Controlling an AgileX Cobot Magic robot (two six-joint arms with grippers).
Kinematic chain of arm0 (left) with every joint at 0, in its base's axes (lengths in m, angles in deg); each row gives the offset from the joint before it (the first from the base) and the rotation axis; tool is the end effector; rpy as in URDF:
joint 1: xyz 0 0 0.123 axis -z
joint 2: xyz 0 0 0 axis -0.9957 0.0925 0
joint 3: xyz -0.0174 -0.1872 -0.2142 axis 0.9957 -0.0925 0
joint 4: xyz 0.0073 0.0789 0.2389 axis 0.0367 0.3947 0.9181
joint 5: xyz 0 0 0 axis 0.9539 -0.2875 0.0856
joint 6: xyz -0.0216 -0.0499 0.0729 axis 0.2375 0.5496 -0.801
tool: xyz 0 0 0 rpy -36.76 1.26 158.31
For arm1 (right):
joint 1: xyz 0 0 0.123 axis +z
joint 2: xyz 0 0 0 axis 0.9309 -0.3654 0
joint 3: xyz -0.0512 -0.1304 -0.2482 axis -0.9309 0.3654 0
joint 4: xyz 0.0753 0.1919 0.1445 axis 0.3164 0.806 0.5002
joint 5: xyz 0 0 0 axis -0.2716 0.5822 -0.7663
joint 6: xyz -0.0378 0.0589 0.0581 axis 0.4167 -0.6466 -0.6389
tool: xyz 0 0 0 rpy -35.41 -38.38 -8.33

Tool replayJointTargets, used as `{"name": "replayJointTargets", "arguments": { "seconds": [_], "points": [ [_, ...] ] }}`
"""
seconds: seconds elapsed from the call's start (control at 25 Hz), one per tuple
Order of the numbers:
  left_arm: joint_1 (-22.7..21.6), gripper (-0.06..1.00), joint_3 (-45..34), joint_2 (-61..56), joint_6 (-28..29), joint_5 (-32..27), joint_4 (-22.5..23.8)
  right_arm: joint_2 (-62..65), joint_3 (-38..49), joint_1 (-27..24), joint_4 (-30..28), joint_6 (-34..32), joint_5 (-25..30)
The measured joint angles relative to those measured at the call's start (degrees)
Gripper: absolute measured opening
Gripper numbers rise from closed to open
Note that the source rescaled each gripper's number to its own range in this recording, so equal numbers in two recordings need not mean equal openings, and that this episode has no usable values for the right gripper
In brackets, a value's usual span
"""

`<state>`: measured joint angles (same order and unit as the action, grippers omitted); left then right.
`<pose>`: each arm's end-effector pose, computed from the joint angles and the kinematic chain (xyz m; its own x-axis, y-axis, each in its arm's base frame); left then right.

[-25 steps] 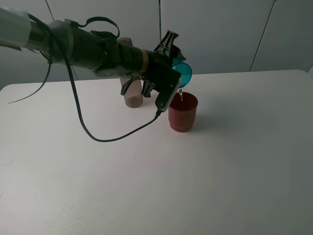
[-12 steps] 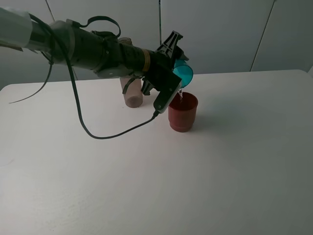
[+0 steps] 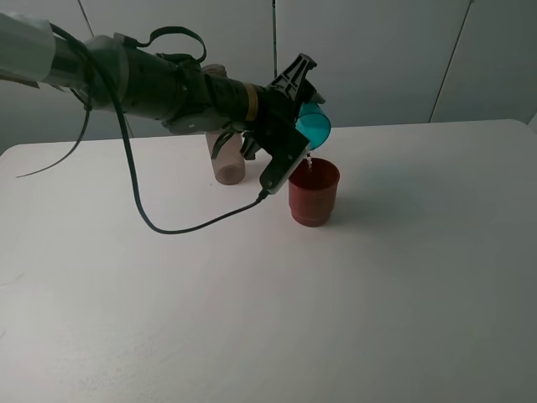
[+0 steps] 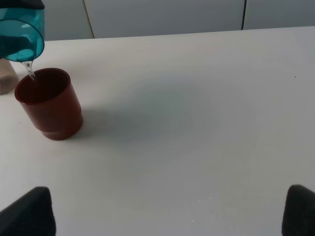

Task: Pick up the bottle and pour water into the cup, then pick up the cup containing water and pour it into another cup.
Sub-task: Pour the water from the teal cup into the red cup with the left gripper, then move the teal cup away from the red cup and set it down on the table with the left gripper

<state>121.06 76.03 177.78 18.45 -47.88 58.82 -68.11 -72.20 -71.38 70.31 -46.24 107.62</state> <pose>0.3767 -0.2935 0.1770 0.7760 0.5742 0.2609 0.0926 -0.5129 0.8535 -0.0074 0.0118 0.2762 -0.4766 0.0431 -0.8780 -0.0514 0.9957 0.0767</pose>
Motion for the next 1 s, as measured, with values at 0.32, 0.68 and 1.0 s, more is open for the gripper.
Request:
{"name": "replayJointTargets", "arguments": {
  "seconds": [0.32, 0.68, 1.0],
  "points": [
    [0.2, 0.04, 0.0, 0.0, -7.1, 2.5, -2.0, 0.0, 0.0, 0.0, 0.0, 0.0, 0.0],
    [0.2, 0.04, 0.0, 0.0, -12.6, 3.2, -2.5, 0.0, 0.0, 0.0, 0.0, 0.0, 0.0],
    [0.2, 0.04, 0.0, 0.0, -14.4, 4.1, -2.5, 0.0, 0.0, 0.0, 0.0, 0.0, 0.0]
  ]
}}
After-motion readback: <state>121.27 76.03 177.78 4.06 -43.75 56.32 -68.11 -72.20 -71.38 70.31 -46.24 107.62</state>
